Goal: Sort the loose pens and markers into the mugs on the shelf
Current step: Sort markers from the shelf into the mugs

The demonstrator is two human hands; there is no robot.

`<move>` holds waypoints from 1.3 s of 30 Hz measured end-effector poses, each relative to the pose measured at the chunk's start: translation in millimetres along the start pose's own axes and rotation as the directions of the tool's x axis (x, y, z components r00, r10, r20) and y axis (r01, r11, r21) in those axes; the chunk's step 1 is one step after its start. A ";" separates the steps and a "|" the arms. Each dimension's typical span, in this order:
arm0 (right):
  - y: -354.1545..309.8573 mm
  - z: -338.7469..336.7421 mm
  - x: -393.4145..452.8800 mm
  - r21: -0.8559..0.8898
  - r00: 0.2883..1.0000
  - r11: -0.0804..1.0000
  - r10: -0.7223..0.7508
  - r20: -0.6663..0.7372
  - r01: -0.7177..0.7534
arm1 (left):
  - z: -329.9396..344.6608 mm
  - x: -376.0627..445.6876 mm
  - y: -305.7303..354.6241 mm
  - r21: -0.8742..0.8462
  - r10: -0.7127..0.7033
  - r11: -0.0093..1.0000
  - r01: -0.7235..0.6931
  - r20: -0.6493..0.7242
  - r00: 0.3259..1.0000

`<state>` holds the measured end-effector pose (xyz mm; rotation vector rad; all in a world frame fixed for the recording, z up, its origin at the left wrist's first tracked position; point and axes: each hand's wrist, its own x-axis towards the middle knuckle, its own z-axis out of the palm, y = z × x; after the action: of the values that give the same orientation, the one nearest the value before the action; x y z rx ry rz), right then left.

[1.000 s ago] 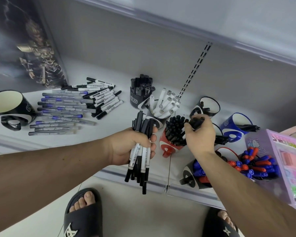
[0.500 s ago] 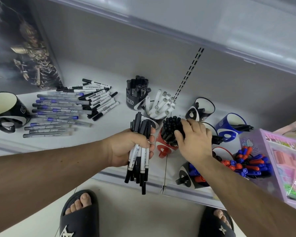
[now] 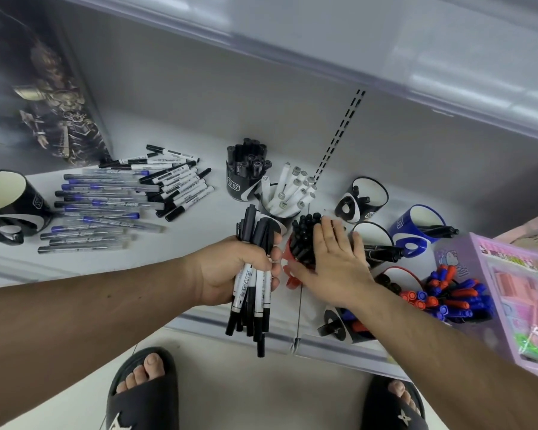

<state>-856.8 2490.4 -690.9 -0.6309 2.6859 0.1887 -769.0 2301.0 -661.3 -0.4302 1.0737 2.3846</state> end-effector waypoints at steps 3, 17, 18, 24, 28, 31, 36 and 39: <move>1.5 -13.7 2.5 0.054 0.996 0.996 0.075 0.042 -0.077 | 0.5 -0.3 -1.2 0.011 -0.005 1.000 0.005 -0.013 1.000; -93.7 -35.0 -79.6 0.801 0.869 -0.357 -0.065 0.491 -0.480 | 15.3 -0.6 28.7 -0.085 0.214 0.971 -0.222 -0.094 0.972; -97.4 -37.3 -81.2 0.813 0.889 -0.380 -0.060 0.453 -0.440 | 17.0 -0.6 29.1 -0.088 0.224 0.968 -0.233 -0.107 0.969; -108.7 -38.3 -78.0 0.990 0.984 -0.075 0.130 0.126 -0.117 | 23.6 -4.5 24.8 0.038 0.173 0.985 -0.169 -0.118 0.978; -105.7 -25.3 -66.5 1.000 0.993 0.029 0.118 -0.008 0.004 | 25.2 -5.2 16.7 0.081 0.129 0.989 -0.120 -0.113 0.985; -97.7 -25.0 -65.9 0.989 0.999 0.141 0.015 -0.042 0.039 | 21.6 -6.7 13.8 0.085 0.098 0.992 -0.088 -0.122 0.988; -62.9 -54.5 -74.8 0.823 0.980 0.565 -0.127 0.151 -0.053 | 10.8 -9.2 10.0 0.208 0.175 0.967 -0.145 -0.132 0.976; -39.8 -72.0 -65.5 0.944 0.988 0.328 0.156 -0.015 -0.037 | 4.7 -11.0 12.2 0.332 0.262 0.917 -0.220 -0.089 0.961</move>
<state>-808.0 2466.1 -601.0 -0.0582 2.3064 -1.3664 -766.9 2294.3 -645.8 -0.3589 1.6287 2.3505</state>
